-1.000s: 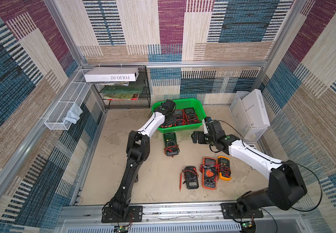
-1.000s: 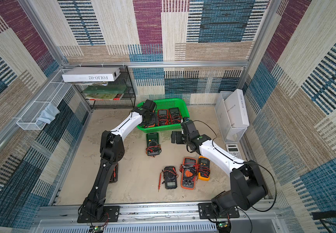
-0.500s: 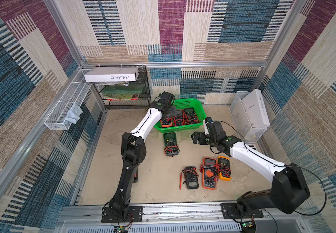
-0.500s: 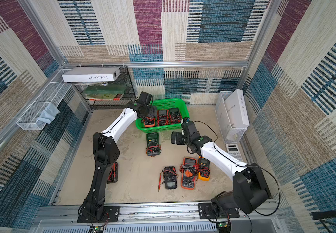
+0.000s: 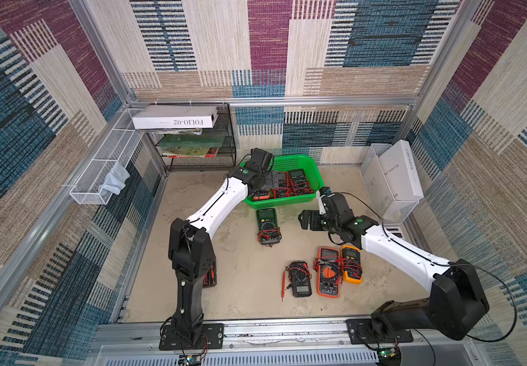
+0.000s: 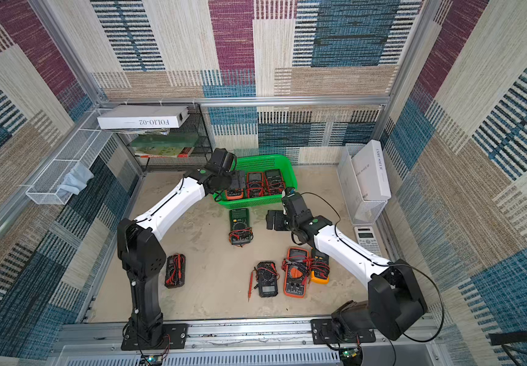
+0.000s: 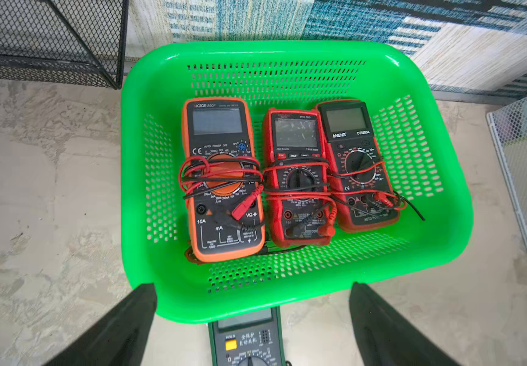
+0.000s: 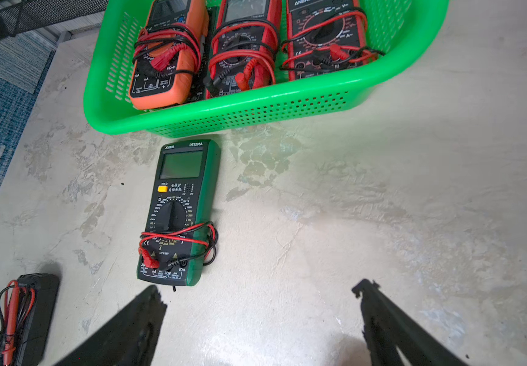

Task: Put the multimeter into the basket
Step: Place the multimeter in the basket, then pick up the multimeter from the center of the board.

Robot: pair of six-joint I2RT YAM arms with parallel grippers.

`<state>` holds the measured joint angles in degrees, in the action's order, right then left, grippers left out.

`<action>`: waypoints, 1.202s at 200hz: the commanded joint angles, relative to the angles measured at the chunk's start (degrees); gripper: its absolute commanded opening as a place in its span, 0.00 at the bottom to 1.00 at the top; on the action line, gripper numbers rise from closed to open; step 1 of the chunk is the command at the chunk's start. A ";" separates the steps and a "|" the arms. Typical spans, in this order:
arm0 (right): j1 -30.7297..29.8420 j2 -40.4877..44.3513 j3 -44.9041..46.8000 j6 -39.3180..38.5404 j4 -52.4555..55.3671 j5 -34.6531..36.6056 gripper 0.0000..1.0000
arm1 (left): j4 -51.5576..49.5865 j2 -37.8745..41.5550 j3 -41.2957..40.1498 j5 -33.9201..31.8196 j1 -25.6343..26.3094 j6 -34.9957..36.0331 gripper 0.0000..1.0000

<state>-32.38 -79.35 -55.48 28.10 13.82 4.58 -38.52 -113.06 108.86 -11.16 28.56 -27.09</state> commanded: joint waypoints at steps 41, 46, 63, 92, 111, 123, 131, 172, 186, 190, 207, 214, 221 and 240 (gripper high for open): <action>-1.53 0.54 2.39 1.26 -0.66 1.32 1.00 | 5.02 9.95 -15.93 -0.27 2.52 -4.62 1.00; -1.69 0.64 2.68 1.26 -0.70 1.38 1.00 | 5.19 10.55 -17.37 -0.43 2.76 -5.03 1.00; -2.15 0.85 3.86 1.35 -0.97 1.81 1.00 | 6.52 12.11 -22.00 -0.29 3.47 -6.66 1.00; -2.34 1.34 5.87 1.46 -1.17 2.25 1.00 | 7.65 12.65 -27.01 0.87 4.98 -7.83 1.00; -2.34 1.82 7.17 1.48 -1.32 2.60 0.99 | 8.77 12.29 -29.73 1.55 6.36 -8.02 1.00; -2.34 2.10 7.81 1.43 -1.34 2.87 1.00 | 8.82 11.75 -30.79 1.46 7.16 -8.33 1.00; -2.34 2.27 8.10 1.37 -1.42 2.98 1.00 | 9.06 11.36 -31.51 1.57 7.57 -8.53 1.00; -2.34 1.62 8.97 1.17 -2.11 2.81 0.99 | 11.87 10.39 -34.49 2.70 9.47 -9.65 1.00; -2.34 1.40 9.06 1.17 -2.30 2.58 0.99 | 12.14 9.77 -34.69 2.61 9.85 -9.90 1.00; -2.34 1.33 9.07 1.09 -2.31 2.54 0.99 | 12.31 9.58 -34.81 2.62 9.93 -9.99 1.00; -2.31 1.13 8.83 0.97 -2.33 2.54 1.00 | 12.98 8.76 -34.94 3.15 10.03 -10.13 1.00; -2.34 1.04 8.79 0.91 -2.31 2.54 0.99 | 13.18 8.31 -34.93 3.14 10.11 -10.22 1.00; -2.34 0.96 8.82 0.91 -2.31 2.62 1.00 | 13.36 7.95 -34.81 3.27 10.11 -10.11 1.00; -2.33 0.95 8.91 0.97 -2.48 2.63 1.00 | 13.91 7.15 -34.51 3.49 10.11 -9.96 1.00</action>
<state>-34.65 -78.30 -46.48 29.15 12.21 7.01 -26.37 -105.10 73.95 -8.14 38.65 -36.91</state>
